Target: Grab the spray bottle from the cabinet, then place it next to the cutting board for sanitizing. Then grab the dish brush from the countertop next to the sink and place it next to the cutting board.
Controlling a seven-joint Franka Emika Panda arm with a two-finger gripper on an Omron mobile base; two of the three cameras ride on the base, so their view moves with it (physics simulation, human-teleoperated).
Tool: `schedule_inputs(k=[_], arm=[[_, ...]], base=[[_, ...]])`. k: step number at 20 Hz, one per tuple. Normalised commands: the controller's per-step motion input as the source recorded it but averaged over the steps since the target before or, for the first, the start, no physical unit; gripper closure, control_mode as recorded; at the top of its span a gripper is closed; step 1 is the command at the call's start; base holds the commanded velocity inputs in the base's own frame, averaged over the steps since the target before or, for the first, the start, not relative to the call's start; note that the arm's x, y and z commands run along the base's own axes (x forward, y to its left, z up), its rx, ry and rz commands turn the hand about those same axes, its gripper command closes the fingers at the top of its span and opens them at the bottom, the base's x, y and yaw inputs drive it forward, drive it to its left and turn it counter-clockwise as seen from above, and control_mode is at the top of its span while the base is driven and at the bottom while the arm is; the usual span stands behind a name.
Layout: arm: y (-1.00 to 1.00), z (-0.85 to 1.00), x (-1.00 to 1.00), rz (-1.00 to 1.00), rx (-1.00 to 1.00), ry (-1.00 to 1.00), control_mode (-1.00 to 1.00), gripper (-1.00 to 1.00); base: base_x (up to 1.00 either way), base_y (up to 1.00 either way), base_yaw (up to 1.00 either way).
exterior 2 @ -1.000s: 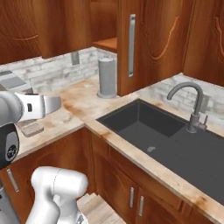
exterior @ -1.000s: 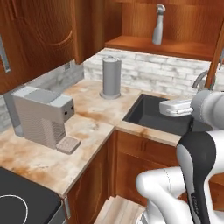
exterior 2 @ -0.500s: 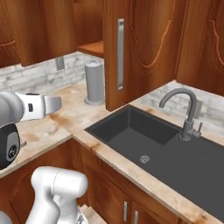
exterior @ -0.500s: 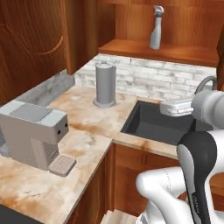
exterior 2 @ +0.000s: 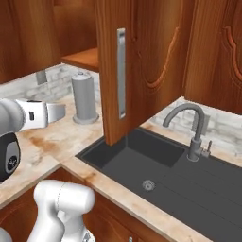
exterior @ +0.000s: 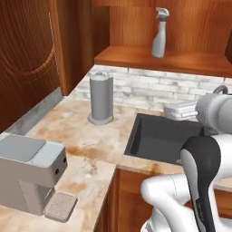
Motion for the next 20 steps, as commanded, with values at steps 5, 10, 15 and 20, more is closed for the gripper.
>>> schedule_inputs(k=[5,10,15,20], arm=[[0.0,0.0,0.0,0.0,0.0,0.0,1.0,-1.0],[0.0,0.0,0.0,0.0,0.0,0.0,1.0,-1.0],[0.0,0.0,0.0,0.0,0.0,0.0,1.0,-1.0],[0.0,0.0,0.0,0.0,0.0,0.0,1.0,-1.0]], base=[[1.0,0.41,-0.25],[0.98,-0.24,-0.25],[1.0,-0.03,-0.41],[0.76,0.26,-0.48]])
